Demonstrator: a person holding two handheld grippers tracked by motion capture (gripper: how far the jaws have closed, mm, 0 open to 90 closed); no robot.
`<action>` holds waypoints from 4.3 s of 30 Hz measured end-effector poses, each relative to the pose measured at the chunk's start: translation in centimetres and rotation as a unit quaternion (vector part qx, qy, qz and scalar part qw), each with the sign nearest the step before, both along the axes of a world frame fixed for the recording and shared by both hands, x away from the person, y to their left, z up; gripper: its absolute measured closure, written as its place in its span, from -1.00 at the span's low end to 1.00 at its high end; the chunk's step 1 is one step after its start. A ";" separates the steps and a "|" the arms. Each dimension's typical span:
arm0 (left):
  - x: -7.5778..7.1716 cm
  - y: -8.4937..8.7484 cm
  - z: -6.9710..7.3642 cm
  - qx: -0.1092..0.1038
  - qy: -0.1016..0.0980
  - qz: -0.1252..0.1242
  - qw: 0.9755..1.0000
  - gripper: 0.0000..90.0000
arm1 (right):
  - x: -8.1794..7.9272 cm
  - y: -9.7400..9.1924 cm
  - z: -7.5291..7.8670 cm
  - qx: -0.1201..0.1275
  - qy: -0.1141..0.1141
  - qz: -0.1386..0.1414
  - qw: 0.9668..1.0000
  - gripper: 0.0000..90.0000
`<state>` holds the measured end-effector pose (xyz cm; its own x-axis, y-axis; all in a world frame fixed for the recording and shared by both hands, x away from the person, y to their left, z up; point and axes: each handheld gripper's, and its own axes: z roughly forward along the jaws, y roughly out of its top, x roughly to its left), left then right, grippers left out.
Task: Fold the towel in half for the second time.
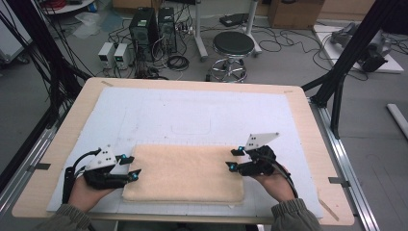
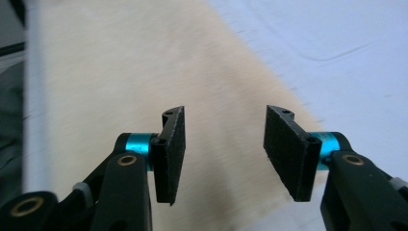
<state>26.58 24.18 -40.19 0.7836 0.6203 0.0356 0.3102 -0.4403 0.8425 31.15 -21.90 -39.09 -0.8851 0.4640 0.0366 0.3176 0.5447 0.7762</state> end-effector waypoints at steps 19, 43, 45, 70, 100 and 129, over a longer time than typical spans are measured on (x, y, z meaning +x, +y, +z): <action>7.5 0.1 -3.4 -0.010 0.096 0.057 0.994 -0.15 | 6.2 -0.5 -4.5 -0.009 0.096 -0.032 0.995 -0.16; 10.8 -1.1 2.3 -0.030 0.003 0.129 0.991 0.75 | 8.7 0.1 1.8 -0.028 -0.009 -0.043 0.999 0.72; 11.8 -1.2 3.1 -0.031 0.000 0.134 0.990 0.75 | 9.8 0.2 2.7 -0.035 -0.015 -0.051 0.998 0.72; 10.1 -1.7 -1.7 0.020 0.052 0.094 0.994 0.11 | 10.0 2.2 -2.6 -0.067 0.033 -0.081 0.994 0.17; 6.7 -1.7 -1.4 0.002 0.053 0.058 0.997 -0.43 | 7.3 2.3 -0.6 -0.011 0.019 -0.092 0.996 -0.44; 6.3 -1.7 -3.3 0.055 0.066 0.066 0.994 -0.48 | 5.4 2.0 -4.1 -0.050 0.041 -0.080 0.995 -0.55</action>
